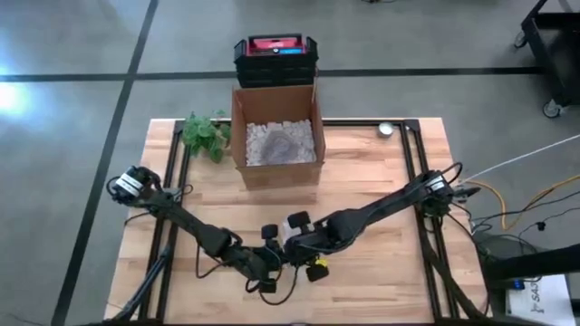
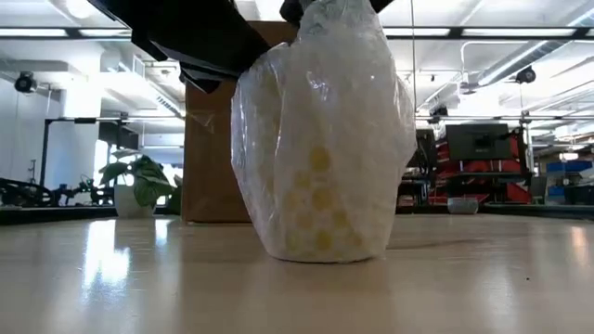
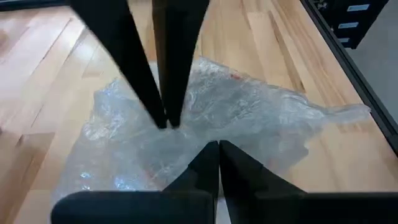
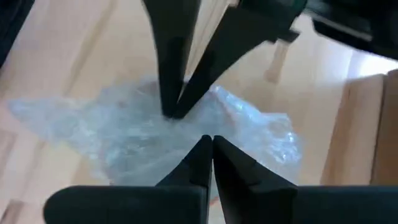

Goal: Wrap mug
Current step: Wrap the yellow mug using the bubble wrap

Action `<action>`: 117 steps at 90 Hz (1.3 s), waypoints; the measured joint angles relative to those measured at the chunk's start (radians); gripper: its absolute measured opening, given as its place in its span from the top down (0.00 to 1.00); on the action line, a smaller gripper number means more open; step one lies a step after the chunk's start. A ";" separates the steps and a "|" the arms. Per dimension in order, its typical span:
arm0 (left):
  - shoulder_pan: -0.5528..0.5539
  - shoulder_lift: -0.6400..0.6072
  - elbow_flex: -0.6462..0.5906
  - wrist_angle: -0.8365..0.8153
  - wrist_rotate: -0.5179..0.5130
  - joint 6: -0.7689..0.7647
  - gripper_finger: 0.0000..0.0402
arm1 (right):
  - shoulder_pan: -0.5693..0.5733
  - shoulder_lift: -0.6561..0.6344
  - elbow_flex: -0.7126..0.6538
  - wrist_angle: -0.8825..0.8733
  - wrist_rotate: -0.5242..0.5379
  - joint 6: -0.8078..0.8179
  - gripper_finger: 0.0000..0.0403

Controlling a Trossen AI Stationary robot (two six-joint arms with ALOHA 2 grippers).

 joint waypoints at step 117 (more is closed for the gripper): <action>0.000 -0.010 -0.001 0.002 -0.001 -0.004 1.00 | 0.020 0.059 0.025 -0.002 -0.202 0.029 1.00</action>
